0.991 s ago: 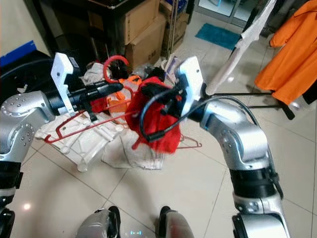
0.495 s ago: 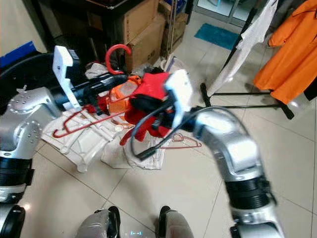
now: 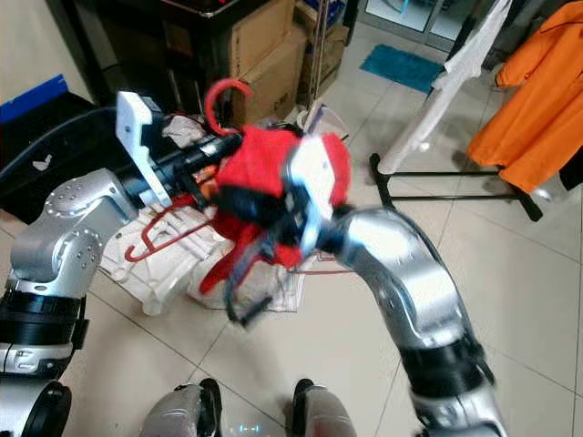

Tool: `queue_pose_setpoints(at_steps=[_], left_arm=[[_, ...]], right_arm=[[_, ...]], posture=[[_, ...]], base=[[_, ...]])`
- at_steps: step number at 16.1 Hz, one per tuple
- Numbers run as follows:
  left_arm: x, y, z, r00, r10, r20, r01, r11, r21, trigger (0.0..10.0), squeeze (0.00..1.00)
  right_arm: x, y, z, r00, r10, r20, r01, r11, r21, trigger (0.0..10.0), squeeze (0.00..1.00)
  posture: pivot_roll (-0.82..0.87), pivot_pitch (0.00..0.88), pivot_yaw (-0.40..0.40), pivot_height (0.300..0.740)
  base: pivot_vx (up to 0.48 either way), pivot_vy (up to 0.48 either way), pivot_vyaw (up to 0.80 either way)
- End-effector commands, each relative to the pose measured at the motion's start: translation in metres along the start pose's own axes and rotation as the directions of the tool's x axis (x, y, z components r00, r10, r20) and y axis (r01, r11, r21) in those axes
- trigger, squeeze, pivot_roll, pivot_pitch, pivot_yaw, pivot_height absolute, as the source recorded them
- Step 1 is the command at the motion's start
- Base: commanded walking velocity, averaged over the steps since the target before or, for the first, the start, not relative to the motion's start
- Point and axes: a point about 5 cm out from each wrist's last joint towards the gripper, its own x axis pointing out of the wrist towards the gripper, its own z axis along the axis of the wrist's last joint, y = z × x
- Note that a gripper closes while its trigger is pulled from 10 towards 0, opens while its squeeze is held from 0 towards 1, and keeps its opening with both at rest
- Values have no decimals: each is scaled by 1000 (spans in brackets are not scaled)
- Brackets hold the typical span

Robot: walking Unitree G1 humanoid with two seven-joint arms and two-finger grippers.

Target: Hang hanger

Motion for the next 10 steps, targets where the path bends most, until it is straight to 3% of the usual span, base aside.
queue_pose_setpoints(at_steps=[1, 3, 7, 10], left_arm=[[4, 3, 15, 998, 23, 63, -25, 999, 28, 10000, 0], [3, 2, 17, 998, 20, 67, -22, 999, 32, 10000, 0], [9, -2, 24, 992, 9, 128, -10, 1000, 9, 10000, 0], [17, -14, 42, 971, -18, 239, 30, 998, -48, 10000, 0]], right_arm=[[-2, 9, -3, 998, 66, -11, -66, 998, -25, 0, 0], [-10, 0, -23, 993, -7, -117, -1, 998, -69, 0, 0], [-3, -4, -28, 994, -72, -82, 67, 996, -59, 0, 0], [8, -13, -49, 978, -191, -86, 184, 979, -90, 0, 0]], posture=[[-131, 157, -48, 740], [-134, 161, -43, 740], [-136, 164, -41, 740], [-137, 166, -38, 740]], base=[[0, 0, 0], [0, 0, 0], [0, 0, 0], [0, 0, 0]])
